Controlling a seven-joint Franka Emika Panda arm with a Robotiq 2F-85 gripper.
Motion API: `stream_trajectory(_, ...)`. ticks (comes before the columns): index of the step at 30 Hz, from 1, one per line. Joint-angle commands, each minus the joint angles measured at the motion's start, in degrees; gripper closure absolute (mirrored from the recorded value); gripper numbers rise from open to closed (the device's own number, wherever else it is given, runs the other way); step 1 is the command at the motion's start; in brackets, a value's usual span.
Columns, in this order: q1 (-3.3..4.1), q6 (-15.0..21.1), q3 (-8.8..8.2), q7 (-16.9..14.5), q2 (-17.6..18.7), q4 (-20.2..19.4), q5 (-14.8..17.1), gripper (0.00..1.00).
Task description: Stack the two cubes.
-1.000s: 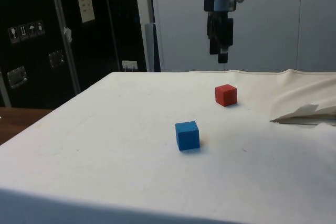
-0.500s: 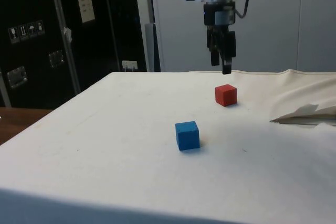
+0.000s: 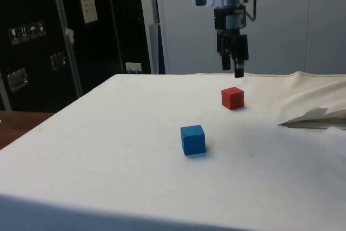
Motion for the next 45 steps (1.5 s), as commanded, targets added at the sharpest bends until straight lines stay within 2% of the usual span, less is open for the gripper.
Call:
stream_trajectory(1,-0.34,0.3,-0.11,-0.1,-0.3,-0.2,-0.5,0.00)
stream_trajectory(3,-0.46,0.2,-0.23,-0.2,-0.2,-0.1,-0.6,0.00)
stream_trajectory(4,-0.11,0.0,-0.23,-0.3,-0.1,0.0,0.0,0.00)
stream_trajectory(5,-0.57,0.2,-0.34,-0.3,-0.1,-0.1,-0.6,0.00)
stream_trajectory(10,-0.86,0.5,-1.09,-1.3,0.2,0.0,-0.7,0.00)
stream_trajectory(11,-0.52,0.0,-1.15,-1.4,0.0,0.0,-0.1,0.00)
stream_trajectory(12,-0.86,0.6,-1.20,-1.5,0.3,0.0,-0.7,0.00)
stream_trajectory(19,-1.03,2.3,-3.15,-4.5,1.6,0.0,-0.4,0.00)
stream_trajectory(20,-0.86,1.5,-3.15,-4.5,1.3,0.1,-0.1,0.00)
stream_trajectory(22,-1.09,3.3,-4.13,-6.0,2.4,0.1,-0.2,0.00)
stream_trajectory(28,-0.97,4.9,-6.13,-8.7,4.1,0.6,0.1,0.00)
stream_trajectory(30,-0.97,4.6,-6.30,-8.8,4.2,0.7,-0.1,0.00)
stream_trajectory(34,-0.80,6.5,-7.33,-10.7,5.2,0.7,0.5,0.00)
stream_trajectory(45,-0.86,6.9,-7.45,-10.7,5.8,0.8,0.3,0.00)
